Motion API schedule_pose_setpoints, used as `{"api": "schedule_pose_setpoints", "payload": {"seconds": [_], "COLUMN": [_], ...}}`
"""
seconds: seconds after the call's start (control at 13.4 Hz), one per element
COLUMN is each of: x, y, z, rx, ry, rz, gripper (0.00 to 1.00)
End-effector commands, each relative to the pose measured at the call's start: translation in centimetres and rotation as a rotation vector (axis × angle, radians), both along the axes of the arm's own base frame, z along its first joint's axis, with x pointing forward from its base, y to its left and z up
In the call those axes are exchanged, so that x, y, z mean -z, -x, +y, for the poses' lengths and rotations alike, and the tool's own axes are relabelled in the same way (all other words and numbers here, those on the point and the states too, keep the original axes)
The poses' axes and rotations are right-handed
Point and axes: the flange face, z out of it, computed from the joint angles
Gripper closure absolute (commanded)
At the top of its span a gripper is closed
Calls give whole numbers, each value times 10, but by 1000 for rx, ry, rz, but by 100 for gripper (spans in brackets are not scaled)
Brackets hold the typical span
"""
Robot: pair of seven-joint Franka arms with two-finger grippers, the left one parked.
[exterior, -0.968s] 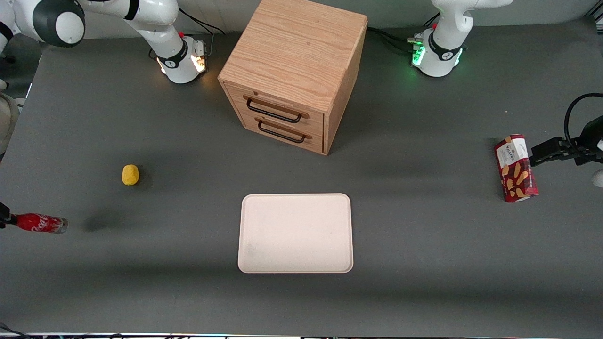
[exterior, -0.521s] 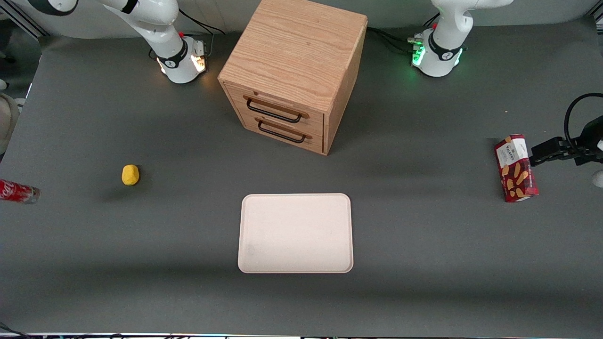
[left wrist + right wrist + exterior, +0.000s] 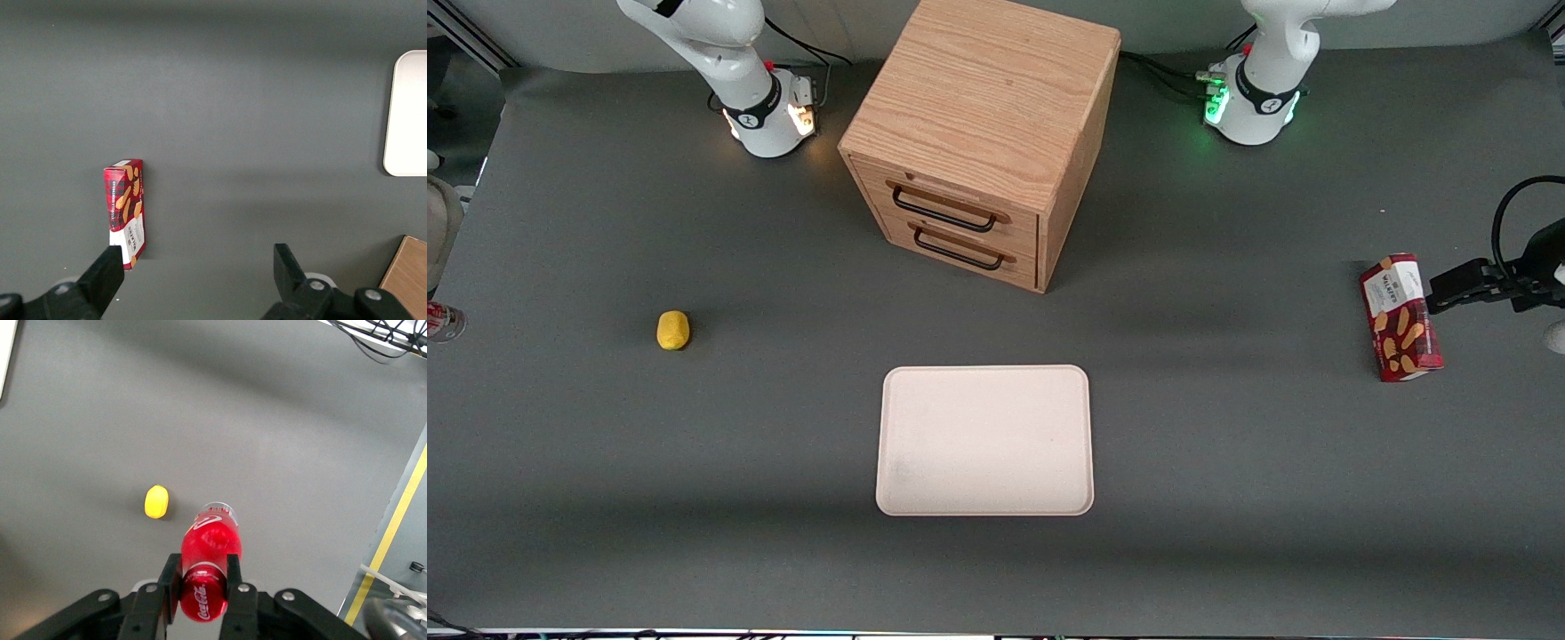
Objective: Place coke bottle on tray
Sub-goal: 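Lift the held bottle and carry it toward the white tray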
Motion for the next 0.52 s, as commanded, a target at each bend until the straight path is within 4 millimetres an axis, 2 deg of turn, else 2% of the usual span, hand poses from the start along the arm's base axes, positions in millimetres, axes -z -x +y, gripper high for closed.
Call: {"api": "schedule_pose_setpoints", "payload": {"seconds": [0.0, 0.3, 0.45], "x": [-14, -21, -21], "y": [-8, -29, -32], "z": [57, 179, 233], "rx": [11, 63, 116], "ry": [20, 29, 24], "rz": [16, 13, 12], "gripper": [100, 100, 100]}}
